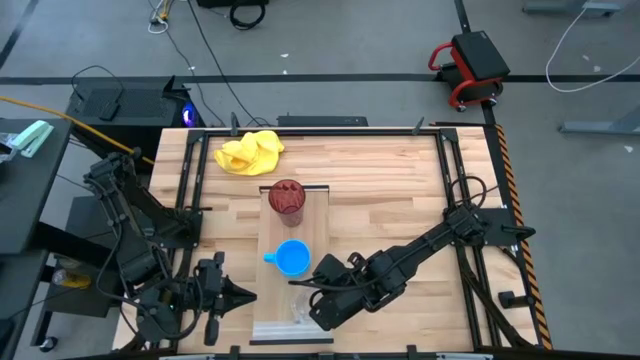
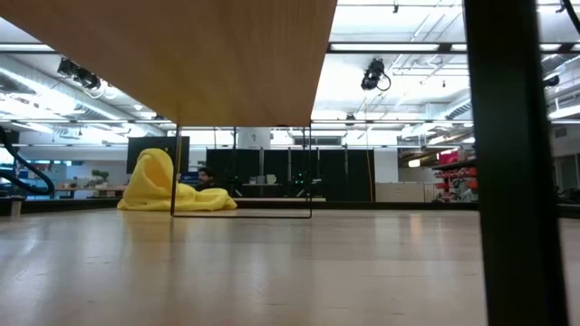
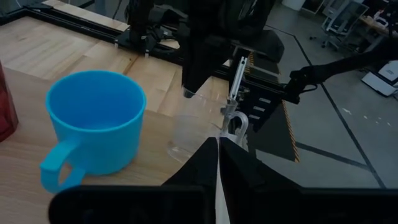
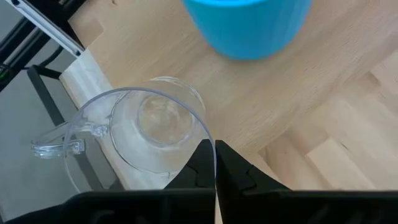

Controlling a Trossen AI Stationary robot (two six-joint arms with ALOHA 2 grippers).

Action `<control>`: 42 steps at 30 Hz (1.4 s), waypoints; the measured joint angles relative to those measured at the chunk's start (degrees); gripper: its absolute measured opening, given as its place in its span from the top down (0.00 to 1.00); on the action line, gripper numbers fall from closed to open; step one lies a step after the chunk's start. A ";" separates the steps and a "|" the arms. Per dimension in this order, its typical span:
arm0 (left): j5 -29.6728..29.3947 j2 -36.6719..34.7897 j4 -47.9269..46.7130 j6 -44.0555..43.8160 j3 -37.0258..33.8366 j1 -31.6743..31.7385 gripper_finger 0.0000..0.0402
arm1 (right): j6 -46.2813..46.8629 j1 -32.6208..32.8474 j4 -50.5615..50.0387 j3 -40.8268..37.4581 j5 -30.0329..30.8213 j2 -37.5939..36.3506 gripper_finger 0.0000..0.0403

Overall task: Stack small to large cups/mugs on shelf
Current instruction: Put the transparent mug on the shelf

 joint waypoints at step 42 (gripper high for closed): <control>6.01 6.78 9.89 3.21 -0.02 4.23 0.90 | -6.95 -1.81 2.56 0.00 -2.94 0.01 0.78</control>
